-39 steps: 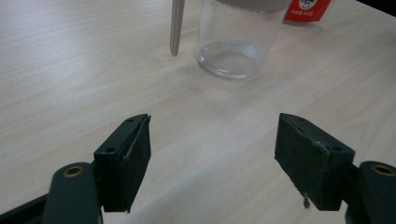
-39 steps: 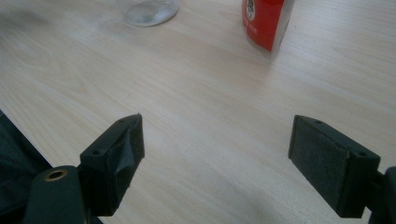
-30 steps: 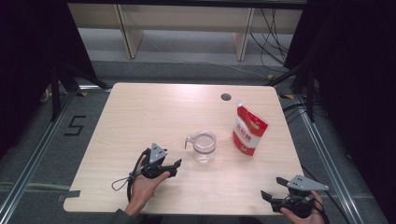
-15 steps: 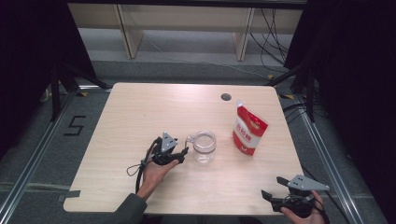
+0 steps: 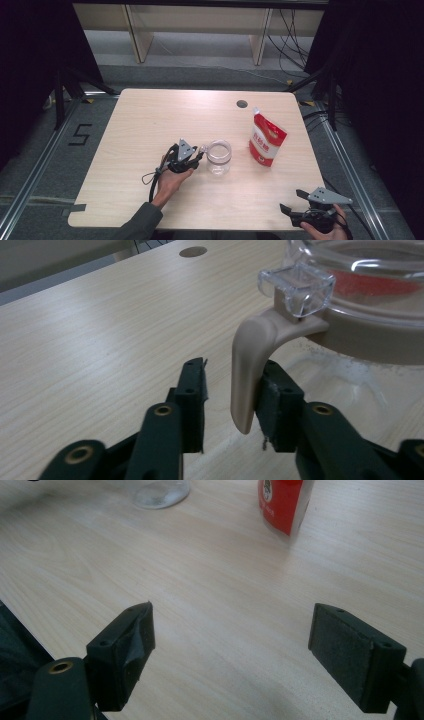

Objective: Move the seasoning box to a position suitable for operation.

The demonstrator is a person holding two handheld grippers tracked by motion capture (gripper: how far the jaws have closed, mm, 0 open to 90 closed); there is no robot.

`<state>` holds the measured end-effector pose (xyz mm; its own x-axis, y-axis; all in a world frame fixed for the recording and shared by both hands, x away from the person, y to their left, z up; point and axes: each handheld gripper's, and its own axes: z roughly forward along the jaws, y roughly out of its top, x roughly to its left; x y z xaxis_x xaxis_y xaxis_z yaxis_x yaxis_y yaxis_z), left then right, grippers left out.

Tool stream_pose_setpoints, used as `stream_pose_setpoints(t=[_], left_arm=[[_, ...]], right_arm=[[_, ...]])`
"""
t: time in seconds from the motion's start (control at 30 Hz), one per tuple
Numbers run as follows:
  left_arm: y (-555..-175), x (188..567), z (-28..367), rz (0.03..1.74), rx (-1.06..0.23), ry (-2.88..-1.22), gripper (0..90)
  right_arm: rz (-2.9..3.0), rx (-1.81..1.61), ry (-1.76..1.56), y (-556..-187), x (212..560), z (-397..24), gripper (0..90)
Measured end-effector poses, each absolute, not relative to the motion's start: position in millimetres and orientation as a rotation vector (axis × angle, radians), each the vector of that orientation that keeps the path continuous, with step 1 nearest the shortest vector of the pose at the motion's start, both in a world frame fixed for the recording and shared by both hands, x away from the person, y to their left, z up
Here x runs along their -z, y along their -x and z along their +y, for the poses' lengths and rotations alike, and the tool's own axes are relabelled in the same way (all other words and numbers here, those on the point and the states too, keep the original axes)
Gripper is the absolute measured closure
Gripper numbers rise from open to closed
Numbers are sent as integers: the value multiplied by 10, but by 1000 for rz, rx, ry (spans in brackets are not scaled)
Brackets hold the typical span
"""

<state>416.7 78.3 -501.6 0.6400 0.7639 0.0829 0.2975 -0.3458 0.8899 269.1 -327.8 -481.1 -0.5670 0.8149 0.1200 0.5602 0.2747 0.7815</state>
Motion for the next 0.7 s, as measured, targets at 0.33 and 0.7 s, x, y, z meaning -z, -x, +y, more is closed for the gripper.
stream_pose_setpoints(t=[0.33,0.7], left_arm=[[-4075,5006,745,879,-622,-1901,800],[-3853,4974,745,937,-589,-1900,796]], right_arm=[[2242,-1182,-1263,-2697,4813,-3286,194],[2235,-1186,-1212,-2723,4816,-3311,195]])
